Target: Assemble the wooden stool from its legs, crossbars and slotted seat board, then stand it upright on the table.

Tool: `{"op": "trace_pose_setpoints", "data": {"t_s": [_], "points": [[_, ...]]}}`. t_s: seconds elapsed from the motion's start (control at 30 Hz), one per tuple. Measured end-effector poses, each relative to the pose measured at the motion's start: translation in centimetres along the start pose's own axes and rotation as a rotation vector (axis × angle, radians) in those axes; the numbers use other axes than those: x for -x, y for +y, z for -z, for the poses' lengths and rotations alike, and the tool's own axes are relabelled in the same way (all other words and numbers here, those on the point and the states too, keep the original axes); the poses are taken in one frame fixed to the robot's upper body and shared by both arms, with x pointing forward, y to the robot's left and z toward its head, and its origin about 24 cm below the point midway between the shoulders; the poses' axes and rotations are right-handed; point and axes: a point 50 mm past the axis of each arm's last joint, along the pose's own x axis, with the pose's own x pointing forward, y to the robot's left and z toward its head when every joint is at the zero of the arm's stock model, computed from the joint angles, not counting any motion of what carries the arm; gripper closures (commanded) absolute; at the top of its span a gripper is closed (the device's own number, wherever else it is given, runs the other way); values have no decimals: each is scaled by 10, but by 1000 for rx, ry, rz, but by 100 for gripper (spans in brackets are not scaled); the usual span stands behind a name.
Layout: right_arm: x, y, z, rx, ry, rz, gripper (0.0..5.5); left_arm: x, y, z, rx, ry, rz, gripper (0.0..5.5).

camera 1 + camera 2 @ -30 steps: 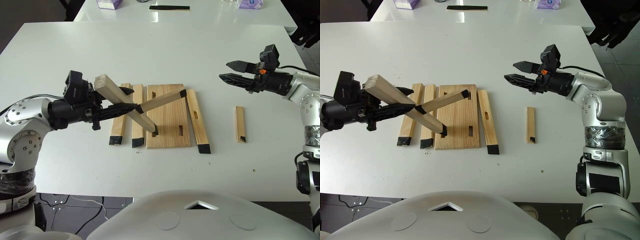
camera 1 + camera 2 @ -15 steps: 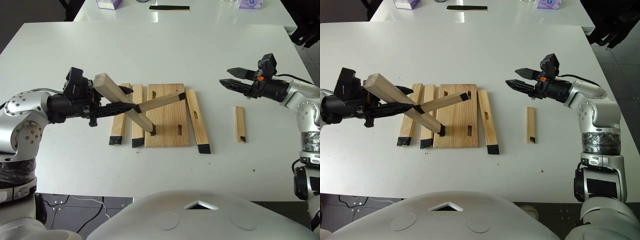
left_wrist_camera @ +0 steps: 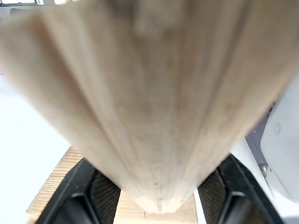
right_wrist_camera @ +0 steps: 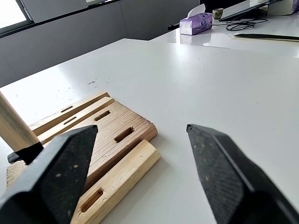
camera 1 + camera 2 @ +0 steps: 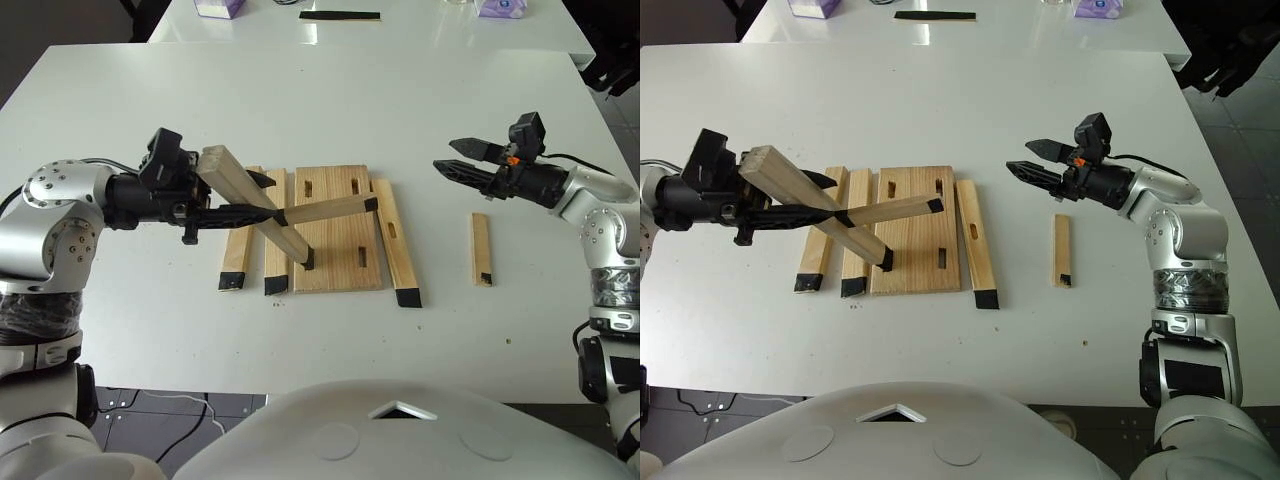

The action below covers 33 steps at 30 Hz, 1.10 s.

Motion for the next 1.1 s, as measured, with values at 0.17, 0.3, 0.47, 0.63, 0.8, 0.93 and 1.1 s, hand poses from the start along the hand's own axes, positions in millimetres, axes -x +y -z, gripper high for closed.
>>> {"op": "trace_pose_setpoints", "data": {"t_s": [0.17,0.3,0.47,0.63,0.8,0.93,1.1], "points": [[-2,2,3,-5,2,-9,198,-3,1,-3,-52,21,10,346],[-2,2,3,-4,3,-11,198,-9,-3,-4,-95,41,8,346],[-4,4,4,1,2,-15,198,-18,-10,-4,-119,56,-12,346],[-5,8,10,-5,14,-24,198,-19,-14,-3,-117,62,-27,346],[-7,12,13,-3,27,-36,198,-19,-18,3,-106,68,-34,346],[-9,14,14,-7,32,-41,198,-21,-20,7,-129,71,-16,346],[-12,19,19,-26,41,-44,198,-24,-23,11,-182,94,2,346]]}}
